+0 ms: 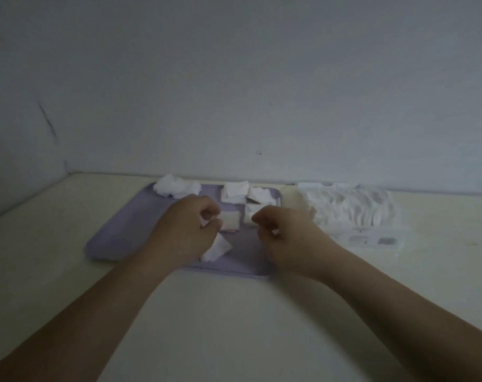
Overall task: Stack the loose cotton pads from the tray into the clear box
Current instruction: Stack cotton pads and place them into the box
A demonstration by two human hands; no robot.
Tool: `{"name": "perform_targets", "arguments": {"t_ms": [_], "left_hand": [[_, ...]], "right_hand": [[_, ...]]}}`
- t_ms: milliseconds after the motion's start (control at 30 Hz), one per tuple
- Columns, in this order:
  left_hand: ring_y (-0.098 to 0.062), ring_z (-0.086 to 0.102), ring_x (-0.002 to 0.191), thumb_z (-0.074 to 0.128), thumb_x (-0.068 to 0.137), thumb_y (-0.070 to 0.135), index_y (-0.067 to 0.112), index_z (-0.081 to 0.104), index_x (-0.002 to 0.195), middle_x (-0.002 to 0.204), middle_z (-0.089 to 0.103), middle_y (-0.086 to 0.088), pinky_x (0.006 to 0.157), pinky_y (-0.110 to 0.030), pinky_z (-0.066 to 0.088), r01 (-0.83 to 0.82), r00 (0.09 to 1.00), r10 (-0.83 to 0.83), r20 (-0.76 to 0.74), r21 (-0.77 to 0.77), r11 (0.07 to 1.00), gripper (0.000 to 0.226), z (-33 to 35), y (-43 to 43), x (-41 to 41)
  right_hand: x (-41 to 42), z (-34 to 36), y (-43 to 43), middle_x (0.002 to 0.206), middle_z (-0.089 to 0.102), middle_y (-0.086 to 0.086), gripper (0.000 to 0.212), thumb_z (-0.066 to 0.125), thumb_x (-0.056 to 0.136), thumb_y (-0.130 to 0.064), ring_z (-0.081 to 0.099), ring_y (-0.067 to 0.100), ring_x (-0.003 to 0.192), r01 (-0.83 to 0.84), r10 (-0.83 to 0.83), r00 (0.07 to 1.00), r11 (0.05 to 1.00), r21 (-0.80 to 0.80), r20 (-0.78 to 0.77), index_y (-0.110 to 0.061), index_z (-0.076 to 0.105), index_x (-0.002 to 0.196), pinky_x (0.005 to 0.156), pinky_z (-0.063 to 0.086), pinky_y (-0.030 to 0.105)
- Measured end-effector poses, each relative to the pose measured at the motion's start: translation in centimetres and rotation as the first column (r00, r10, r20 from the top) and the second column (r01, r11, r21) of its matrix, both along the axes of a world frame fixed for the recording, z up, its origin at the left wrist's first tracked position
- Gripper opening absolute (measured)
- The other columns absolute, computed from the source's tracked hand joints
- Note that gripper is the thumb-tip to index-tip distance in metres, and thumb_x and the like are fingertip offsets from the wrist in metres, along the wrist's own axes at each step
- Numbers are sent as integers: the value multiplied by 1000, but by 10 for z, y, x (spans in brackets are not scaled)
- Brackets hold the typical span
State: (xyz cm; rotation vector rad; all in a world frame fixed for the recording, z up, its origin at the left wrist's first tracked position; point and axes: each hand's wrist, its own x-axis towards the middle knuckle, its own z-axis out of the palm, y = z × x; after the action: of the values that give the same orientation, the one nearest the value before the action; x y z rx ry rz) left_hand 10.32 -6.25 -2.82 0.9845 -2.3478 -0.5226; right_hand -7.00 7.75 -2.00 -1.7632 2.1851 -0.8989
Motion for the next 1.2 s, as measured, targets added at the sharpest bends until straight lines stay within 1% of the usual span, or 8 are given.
{"name": "perform_targets", "arguments": {"t_ms": [167,400,600,700,833,933,1033,1200], "left_hand": [[-24,60,83,55,70,74,22,67,96,94,53,1,78,-35,49,-33,967,20,254,47,998,59,-19,-12,34],[-22,48,126,57,67,68,41,61,125,128,50,6,106,-38,44,-30,949,-14,316,136,990,63,-20,-35,23],[-19,56,101,68,76,41,33,55,86,106,51,9,79,-33,43,56,989,-84,121,219,974,19,-22,-34,17],[-15,62,100,72,81,31,32,59,104,111,58,11,79,-31,49,89,991,-112,76,263,961,26,-23,-34,18],[1,63,93,76,84,25,35,57,129,113,61,14,73,-17,48,113,993,-122,11,309,944,50,-26,-34,24],[-1,70,77,80,82,19,36,57,128,103,65,16,66,-23,58,134,991,-121,-60,389,911,54,-28,-36,26],[-4,72,74,84,80,15,28,60,128,99,71,8,62,-23,57,168,985,-126,-122,456,874,55,-29,-37,29],[-11,71,86,75,91,17,26,70,107,97,76,7,67,-18,53,205,960,-71,-270,507,837,19,-26,-39,32]], "right_hand": [[-2,-20,-25,135,54,11,47,50,82,-15,49,32,129,28,12,962,990,140,-272,-9,56,128,106,42,39],[-5,-22,-52,140,46,11,67,51,86,-34,39,36,133,152,-75,946,962,226,-315,-18,35,149,111,37,44],[-17,-7,-53,137,47,8,81,74,73,-45,46,30,131,143,-88,959,971,192,-269,-26,46,147,106,38,32],[-14,-7,-57,133,60,3,50,74,79,-44,56,27,124,187,-104,938,956,227,-332,-29,67,126,100,45,30],[0,-1,-60,132,58,-3,38,67,85,-43,52,25,124,195,-98,840,972,129,-533,-32,65,121,101,45,37],[16,10,-74,130,64,0,33,60,95,-40,56,25,123,92,-51,933,991,100,-355,-28,65,126,99,43,35],[21,12,-102,130,67,2,38,58,94,-34,60,28,121,64,4,955,973,220,-297,-27,62,131,100,47,35],[14,13,-128,120,68,1,64,53,66,-47,64,31,108,75,74,939,908,411,-335,-29,62,127,96,54,44]]}}
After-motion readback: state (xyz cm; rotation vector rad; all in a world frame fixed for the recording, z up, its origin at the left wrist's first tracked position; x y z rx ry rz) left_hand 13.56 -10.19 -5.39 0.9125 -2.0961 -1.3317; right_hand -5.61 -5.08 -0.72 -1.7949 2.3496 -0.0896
